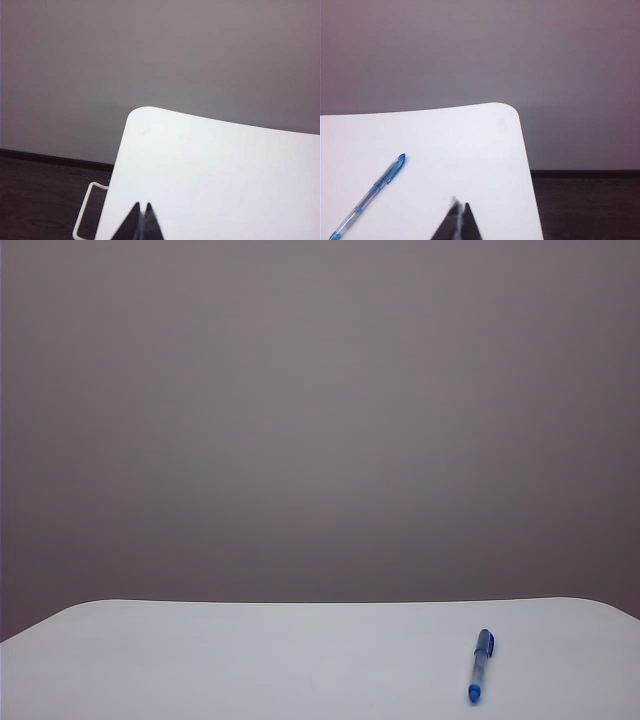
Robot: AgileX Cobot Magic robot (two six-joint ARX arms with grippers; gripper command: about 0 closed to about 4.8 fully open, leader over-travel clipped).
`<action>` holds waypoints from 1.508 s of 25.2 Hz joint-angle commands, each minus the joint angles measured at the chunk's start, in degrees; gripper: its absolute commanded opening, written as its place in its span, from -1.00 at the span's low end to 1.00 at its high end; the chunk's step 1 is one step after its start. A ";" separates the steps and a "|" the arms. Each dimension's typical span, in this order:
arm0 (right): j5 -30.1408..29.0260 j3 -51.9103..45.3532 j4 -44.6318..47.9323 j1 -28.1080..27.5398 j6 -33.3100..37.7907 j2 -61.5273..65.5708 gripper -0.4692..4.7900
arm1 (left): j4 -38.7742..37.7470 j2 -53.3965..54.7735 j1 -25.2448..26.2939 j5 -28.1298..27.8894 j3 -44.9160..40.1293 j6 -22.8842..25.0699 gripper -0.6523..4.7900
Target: Pick up the pen and remove the cap.
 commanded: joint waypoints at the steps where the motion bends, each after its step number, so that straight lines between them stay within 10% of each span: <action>1: 0.02 -0.37 1.05 -0.04 -0.15 0.04 -0.82 | -0.11 0.04 -0.02 -0.17 -0.07 0.00 -0.78; 7: 0.02 -0.37 1.40 -0.04 5.51 0.04 -0.82 | -0.13 0.04 -0.02 0.24 -0.07 -0.50 -0.78; 12: -1.60 -0.11 6.45 0.00 18.25 0.07 -0.83 | 0.98 0.02 -0.07 10.58 1.90 -10.91 -0.78; 21: 1.03 10.12 4.61 -0.04 19.06 1.66 -0.83 | -0.57 1.60 -0.02 6.19 13.18 -9.99 -0.78; 30: 0.15 24.90 4.87 -0.04 16.87 25.40 -0.82 | -6.88 22.49 -0.02 6.75 29.70 2.01 -0.78; 38: -12.39 45.13 6.25 0.13 11.32 53.16 -0.82 | -12.44 45.81 -0.09 13.35 45.81 8.87 -0.78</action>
